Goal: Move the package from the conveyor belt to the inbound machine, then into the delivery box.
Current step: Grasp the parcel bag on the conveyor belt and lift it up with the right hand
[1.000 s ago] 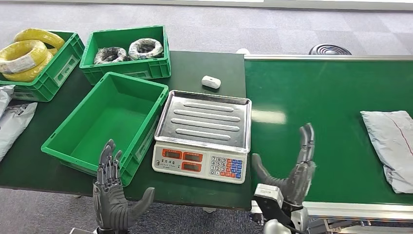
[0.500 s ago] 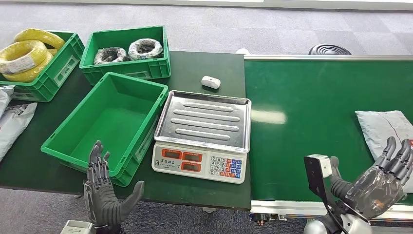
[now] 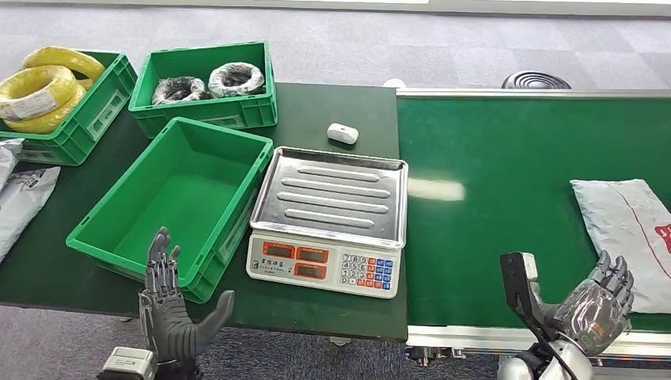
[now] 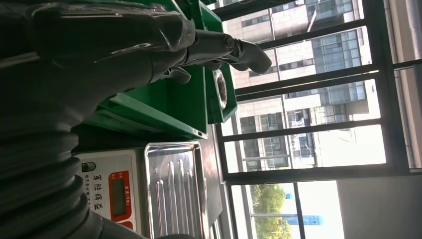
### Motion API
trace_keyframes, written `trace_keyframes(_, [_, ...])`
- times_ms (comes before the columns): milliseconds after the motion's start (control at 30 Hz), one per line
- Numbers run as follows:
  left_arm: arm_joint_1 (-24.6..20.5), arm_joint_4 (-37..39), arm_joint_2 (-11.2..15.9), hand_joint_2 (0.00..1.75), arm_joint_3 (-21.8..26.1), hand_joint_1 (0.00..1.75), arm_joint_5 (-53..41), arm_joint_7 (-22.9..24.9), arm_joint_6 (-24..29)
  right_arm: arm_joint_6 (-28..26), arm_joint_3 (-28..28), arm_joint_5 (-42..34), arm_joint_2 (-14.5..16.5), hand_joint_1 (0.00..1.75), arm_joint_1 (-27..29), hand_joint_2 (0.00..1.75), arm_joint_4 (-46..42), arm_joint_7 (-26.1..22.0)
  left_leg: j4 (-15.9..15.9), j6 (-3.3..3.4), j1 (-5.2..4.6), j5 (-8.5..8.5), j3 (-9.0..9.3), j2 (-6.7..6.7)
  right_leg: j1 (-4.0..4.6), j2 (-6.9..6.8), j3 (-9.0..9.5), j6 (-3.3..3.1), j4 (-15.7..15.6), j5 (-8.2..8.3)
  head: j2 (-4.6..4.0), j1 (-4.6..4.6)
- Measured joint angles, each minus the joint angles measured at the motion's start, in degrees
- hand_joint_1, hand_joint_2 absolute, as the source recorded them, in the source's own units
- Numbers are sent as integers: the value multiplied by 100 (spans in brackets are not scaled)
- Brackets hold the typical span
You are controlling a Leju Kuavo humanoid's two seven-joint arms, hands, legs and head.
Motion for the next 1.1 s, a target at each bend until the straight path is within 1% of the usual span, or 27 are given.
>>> trace_keyframes(133, [-34,132,-99,175,131,0,-44,0,-113,96,-144,-161,-170,0,-96,175,338,179,0,0,0,0,-1,1,2,0,-2,0,0,0,0,-2])
trace_keyframes(267, [-38,195,-138,175,159,0,-57,0,-192,4,-471,-576,-408,0,-360,175,825,-48,0,1,0,0,0,0,-2,0,2,1,0,0,0,-1])
trace_keyframes(433, [-97,264,-149,175,181,0,-55,0,-268,-151,-843,-812,-752,0,-889,175,1732,-357,2,3,-3,2,3,1,-5,2,4,4,-1,6,0,-2])
trace_keyframes(533, [-144,308,-161,175,196,0,-55,0,-280,-226,-1008,-804,-992,0,-1294,175,2346,-407,2,5,-3,5,4,0,-5,1,5,4,-1,6,0,-1])
trace_keyframes(633, [-151,330,-173,175,210,0,-55,0,-278,-304,-1117,-762,-1165,0,-1635,175,2878,-426,3,5,-3,5,4,1,-4,1,5,4,0,6,0,-1])
trace_keyframes(767, [-152,331,-188,175,218,0,-55,0,-267,-345,-1175,-689,-1277,0,-1938,175,3343,-426,2,5,-3,5,3,-1,-2,1,2,4,1,6,-1,-2])
trace_keyframes(933, [-149,330,-196,175,228,0,-73,0,-263,-382,-1205,-657,-1330,0,-2103,175,3641,-421,2,5,-2,4,1,-1,-2,1,3,4,1,5,0,-2])
trace_keyframes(1100, [-130,328,-218,175,236,0,-127,0,-263,-644,-1326,-754,-1414,0,-2322,175,3951,-521,2,5,-3,5,1,-1,-4,1,4,4,0,6,0,-1])
